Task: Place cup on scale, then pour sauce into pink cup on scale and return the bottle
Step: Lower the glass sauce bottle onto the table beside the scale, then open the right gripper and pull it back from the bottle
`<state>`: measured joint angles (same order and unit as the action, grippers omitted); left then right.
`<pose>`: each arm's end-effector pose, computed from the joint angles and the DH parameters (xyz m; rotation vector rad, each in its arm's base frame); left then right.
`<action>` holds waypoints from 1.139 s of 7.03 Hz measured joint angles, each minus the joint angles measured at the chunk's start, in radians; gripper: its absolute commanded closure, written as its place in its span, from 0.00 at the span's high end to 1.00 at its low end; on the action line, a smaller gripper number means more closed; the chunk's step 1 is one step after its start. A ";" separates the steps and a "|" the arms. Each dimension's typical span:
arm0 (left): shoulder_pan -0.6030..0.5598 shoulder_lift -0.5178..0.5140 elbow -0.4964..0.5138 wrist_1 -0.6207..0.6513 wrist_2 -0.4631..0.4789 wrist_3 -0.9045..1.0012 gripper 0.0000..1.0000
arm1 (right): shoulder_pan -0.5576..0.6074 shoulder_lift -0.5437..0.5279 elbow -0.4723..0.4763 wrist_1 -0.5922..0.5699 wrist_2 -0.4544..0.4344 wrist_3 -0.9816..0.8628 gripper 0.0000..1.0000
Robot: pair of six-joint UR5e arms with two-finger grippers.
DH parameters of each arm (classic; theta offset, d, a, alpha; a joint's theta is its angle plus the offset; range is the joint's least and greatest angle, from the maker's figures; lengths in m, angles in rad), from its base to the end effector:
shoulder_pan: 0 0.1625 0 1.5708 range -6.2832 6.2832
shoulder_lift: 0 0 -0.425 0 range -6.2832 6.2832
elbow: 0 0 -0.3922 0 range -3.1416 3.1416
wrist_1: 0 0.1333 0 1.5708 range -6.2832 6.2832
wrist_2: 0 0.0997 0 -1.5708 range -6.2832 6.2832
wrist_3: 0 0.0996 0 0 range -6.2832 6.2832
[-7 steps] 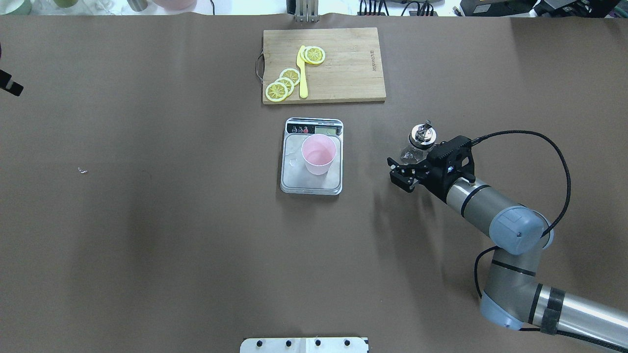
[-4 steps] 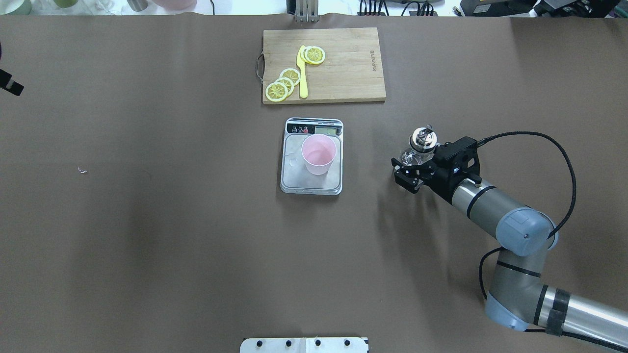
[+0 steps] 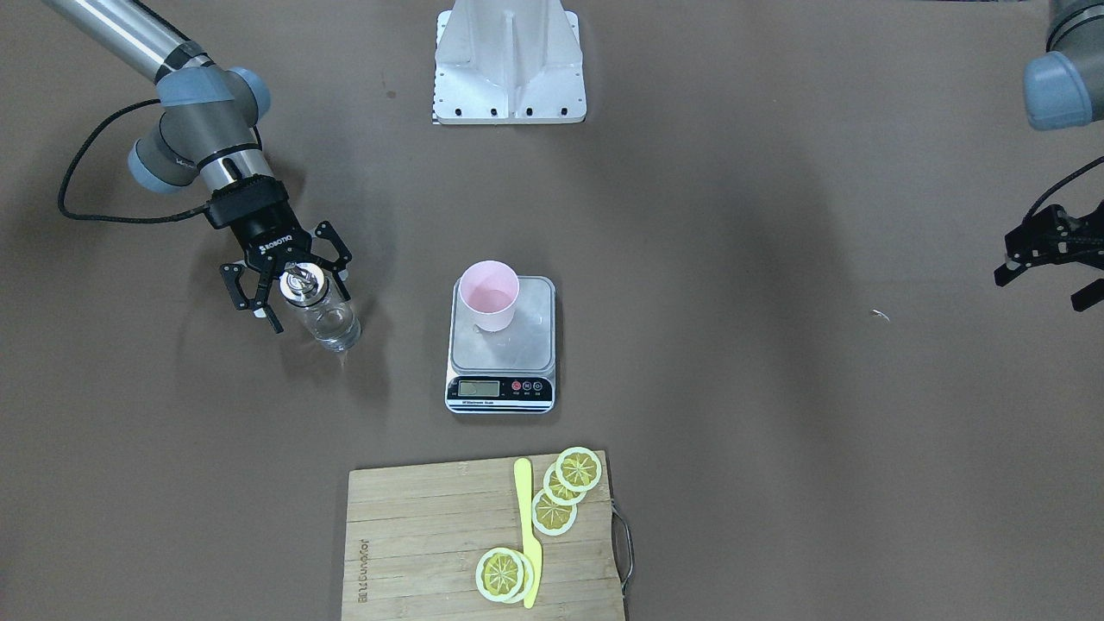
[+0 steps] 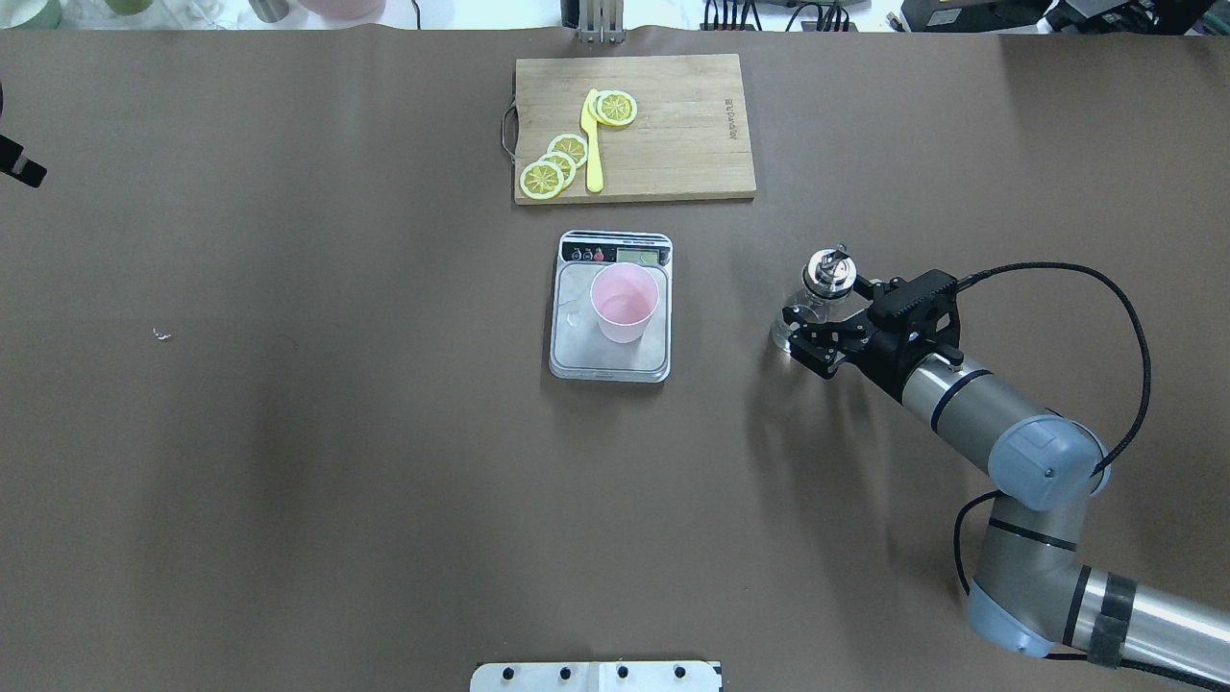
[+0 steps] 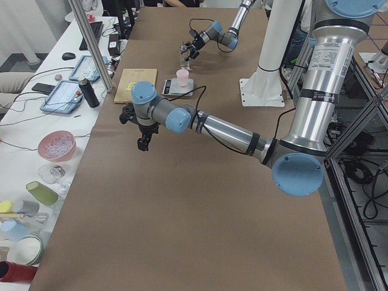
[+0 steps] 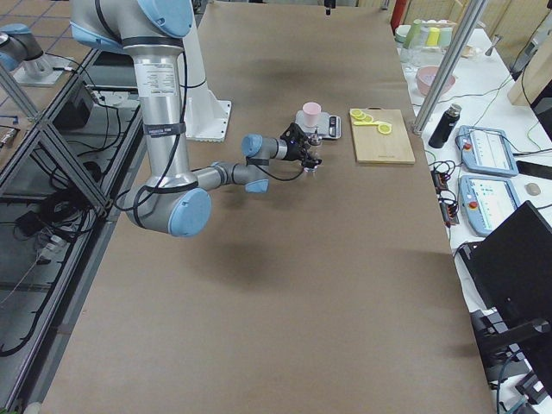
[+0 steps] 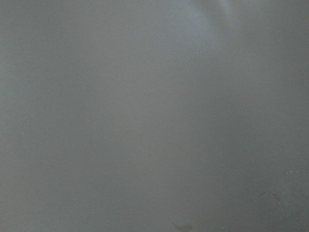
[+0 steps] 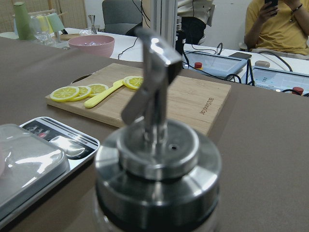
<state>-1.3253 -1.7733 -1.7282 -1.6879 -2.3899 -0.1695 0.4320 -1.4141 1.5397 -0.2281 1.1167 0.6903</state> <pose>0.0804 -0.5699 0.4553 0.2751 0.8799 0.2658 -0.4296 -0.3930 0.4431 1.1647 -0.9112 -0.0303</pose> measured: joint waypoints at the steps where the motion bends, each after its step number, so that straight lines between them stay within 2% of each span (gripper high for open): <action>1: 0.000 0.000 -0.004 0.001 0.000 0.000 0.97 | -0.013 -0.008 0.001 0.001 -0.019 0.011 1.00; 5: 0.000 0.003 -0.010 0.004 -0.001 -0.001 0.97 | -0.081 -0.041 0.036 0.001 -0.095 0.023 1.00; 8: 0.000 0.002 -0.010 0.005 0.000 -0.001 0.97 | -0.112 -0.158 0.144 0.001 -0.101 0.023 0.99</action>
<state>-1.3254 -1.7711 -1.7380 -1.6833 -2.3900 -0.1703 0.3198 -1.5718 1.6836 -0.2270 1.0154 0.7133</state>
